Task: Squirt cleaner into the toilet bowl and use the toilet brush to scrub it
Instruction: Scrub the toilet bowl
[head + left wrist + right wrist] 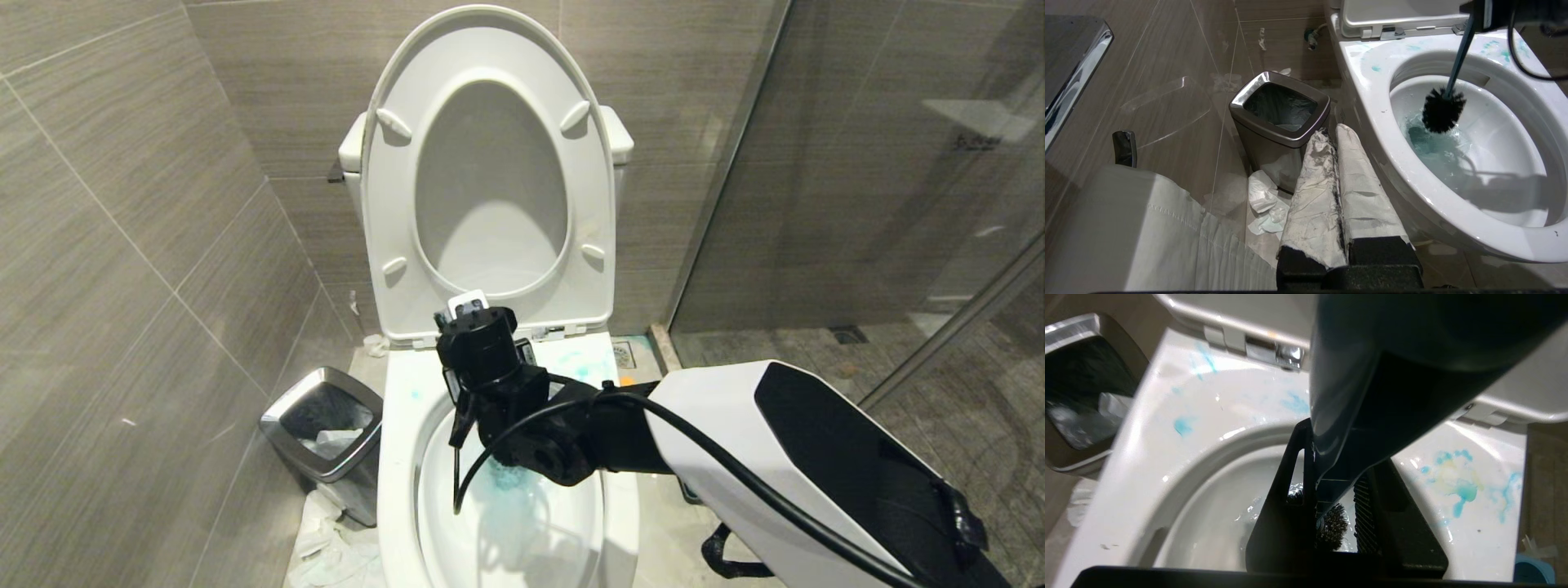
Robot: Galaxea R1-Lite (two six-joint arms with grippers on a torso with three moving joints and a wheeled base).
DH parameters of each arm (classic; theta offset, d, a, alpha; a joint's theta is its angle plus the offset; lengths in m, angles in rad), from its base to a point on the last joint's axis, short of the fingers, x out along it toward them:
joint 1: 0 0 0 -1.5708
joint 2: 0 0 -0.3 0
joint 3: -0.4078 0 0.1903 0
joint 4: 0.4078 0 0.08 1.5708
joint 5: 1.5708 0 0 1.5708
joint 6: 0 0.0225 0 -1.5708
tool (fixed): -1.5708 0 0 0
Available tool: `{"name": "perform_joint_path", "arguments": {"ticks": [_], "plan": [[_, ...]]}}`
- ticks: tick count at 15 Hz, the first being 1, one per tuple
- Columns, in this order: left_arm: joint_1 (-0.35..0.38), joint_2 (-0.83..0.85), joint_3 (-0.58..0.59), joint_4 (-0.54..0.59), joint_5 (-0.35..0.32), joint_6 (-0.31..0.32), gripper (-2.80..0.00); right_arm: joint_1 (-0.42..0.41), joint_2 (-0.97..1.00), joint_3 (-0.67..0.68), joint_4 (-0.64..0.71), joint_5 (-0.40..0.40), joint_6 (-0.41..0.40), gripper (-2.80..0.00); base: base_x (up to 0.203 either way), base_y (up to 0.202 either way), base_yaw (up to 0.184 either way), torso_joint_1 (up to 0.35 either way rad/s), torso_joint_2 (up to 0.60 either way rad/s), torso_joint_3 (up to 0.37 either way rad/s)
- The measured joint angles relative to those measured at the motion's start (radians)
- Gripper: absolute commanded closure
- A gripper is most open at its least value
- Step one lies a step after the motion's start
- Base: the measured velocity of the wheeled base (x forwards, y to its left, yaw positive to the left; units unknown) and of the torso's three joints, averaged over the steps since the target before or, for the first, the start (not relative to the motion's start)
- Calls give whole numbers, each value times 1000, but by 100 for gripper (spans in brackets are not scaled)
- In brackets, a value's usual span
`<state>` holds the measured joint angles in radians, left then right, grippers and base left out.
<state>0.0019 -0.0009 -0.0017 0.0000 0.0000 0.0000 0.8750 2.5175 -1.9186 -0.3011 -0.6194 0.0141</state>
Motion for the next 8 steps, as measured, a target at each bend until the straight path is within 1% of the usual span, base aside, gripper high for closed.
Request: {"name": "perform_joint_path", "arguments": {"ticks": [4,8], "plan": [[-1,0,0,0,0,0,0,10,-43,-13,28,-3,-1,0,0,0,0,0,0,0],[1,0,0,0,0,0,0,11,-25,-39,20,-3,0,0,0,0,0,0,0,0]]}}
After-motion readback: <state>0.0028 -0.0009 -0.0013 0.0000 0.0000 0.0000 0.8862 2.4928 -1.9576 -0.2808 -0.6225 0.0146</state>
